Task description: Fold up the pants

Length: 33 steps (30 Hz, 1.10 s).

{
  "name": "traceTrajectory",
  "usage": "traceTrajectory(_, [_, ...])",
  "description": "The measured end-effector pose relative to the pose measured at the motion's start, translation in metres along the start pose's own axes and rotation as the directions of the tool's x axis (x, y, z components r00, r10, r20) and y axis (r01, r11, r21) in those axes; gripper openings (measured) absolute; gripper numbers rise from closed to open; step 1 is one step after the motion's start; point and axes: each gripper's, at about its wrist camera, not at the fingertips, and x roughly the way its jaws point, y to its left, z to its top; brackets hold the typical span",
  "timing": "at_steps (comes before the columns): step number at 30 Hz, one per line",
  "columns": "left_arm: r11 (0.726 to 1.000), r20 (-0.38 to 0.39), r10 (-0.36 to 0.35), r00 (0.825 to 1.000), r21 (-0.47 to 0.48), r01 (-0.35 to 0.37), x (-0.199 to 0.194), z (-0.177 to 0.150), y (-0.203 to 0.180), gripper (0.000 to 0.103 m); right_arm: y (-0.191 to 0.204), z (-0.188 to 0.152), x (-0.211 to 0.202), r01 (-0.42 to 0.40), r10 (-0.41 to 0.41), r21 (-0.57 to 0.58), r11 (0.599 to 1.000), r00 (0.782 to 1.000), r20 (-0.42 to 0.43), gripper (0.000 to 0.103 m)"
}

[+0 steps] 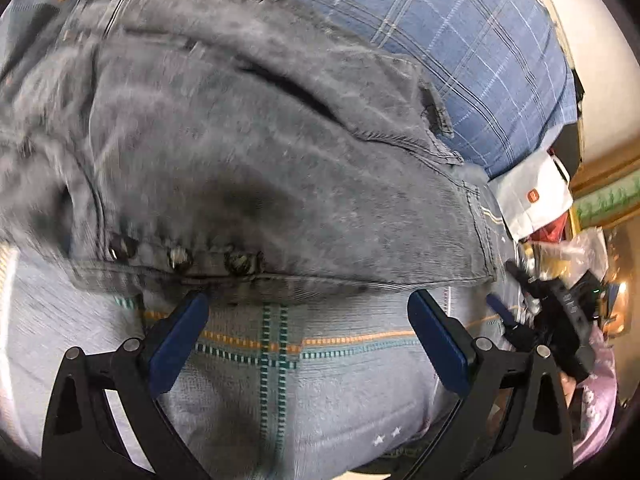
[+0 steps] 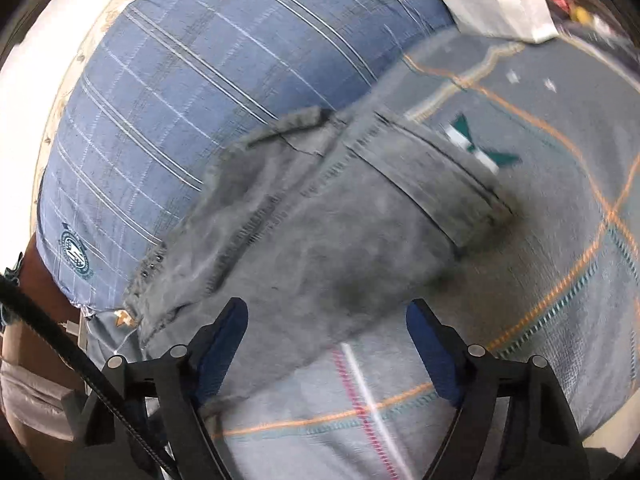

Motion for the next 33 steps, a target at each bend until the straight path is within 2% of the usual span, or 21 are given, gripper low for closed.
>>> traceTrajectory(2, [0.999,-0.017,-0.010,1.000,-0.044,0.009,0.009,-0.003,0.009,0.099,-0.009,0.000,0.013,-0.024,0.025,0.034,0.999,0.999,-0.041,0.066])
traceTrajectory(4, [0.999,0.011,-0.023,1.000,-0.026,0.023,0.002,-0.001,0.004,0.098,-0.010,0.000,0.022,-0.044,0.048,0.052,0.998,0.997,-0.063,0.065])
traceTrajectory(7, [0.995,0.016,-0.067,0.998,-0.067,0.068,0.004,0.003,0.008,0.098,-0.004,0.004,0.034,-0.076,0.079,0.053,0.996,0.995,-0.060,0.062])
traceTrajectory(9, [0.990,0.004,-0.082,0.997,-0.118,0.082,0.003,0.006,0.019,0.089,0.000,0.005,0.038,-0.059,0.061,0.044,0.997,0.997,-0.041,0.052])
traceTrajectory(11, [0.979,-0.004,-0.121,0.993,-0.167,0.118,-0.002,0.007,0.028,0.087,-0.002,0.006,0.036,-0.049,0.051,0.052,0.997,0.998,-0.024,0.035])
traceTrajectory(12, [0.970,-0.011,-0.147,0.989,-0.199,0.142,-0.003,0.007,0.032,0.087,-0.004,0.008,0.036,-0.051,0.052,0.065,0.997,0.998,-0.020,0.033])
traceTrajectory(15, [0.961,-0.014,-0.166,0.986,-0.227,0.158,-0.001,0.008,0.040,0.087,-0.014,0.008,0.036,-0.073,0.075,0.120,0.990,0.997,-0.015,0.032])
traceTrajectory(17, [0.960,0.003,-0.168,0.986,-0.226,0.165,-0.001,0.012,0.043,0.087,-0.014,0.010,0.036,-0.076,0.078,0.122,0.990,0.997,-0.013,0.035])
traceTrajectory(21, [0.939,0.049,-0.189,0.981,-0.282,0.195,0.000,0.023,0.054,0.087,-0.016,0.010,0.035,-0.076,0.077,0.136,0.988,0.997,-0.004,0.035])
traceTrajectory(24, [0.940,0.061,-0.193,0.979,-0.276,0.202,0.002,0.029,0.056,0.084,-0.021,0.010,0.033,-0.079,0.079,0.157,0.984,0.997,0.006,0.033])
traceTrajectory(25, [0.945,0.069,-0.175,0.982,-0.270,0.187,0.001,0.030,0.054,0.079,-0.023,0.009,0.032,-0.078,0.078,0.156,0.985,0.997,0.008,0.033])
traceTrajectory(27, [0.958,0.067,-0.094,0.993,-0.264,0.108,0.000,0.026,0.053,0.044,-0.022,0.009,0.030,-0.058,0.056,0.141,0.988,0.998,0.019,0.030])
traceTrajectory(29, [0.963,0.066,-0.057,0.996,-0.259,0.073,-0.002,0.023,0.055,0.030,-0.021,0.011,0.028,-0.032,0.028,0.131,0.991,0.999,0.034,0.029])
traceTrajectory(31, [0.955,0.061,-0.083,0.995,-0.280,0.097,-0.001,0.023,0.062,0.023,-0.022,0.013,0.025,-0.003,-0.004,0.129,0.992,0.998,0.055,0.025])
traceTrajectory(32, [0.954,0.063,-0.079,0.995,-0.286,0.094,-0.003,0.022,0.065,0.008,-0.023,0.015,0.023,0.009,-0.017,0.126,0.992,0.998,0.064,0.022])
traceTrajectory(33, [0.955,0.072,-0.077,0.994,-0.280,0.095,-0.006,0.022,0.067,0.007,-0.022,0.016,0.021,0.013,-0.021,0.115,0.993,0.997,0.070,0.011])
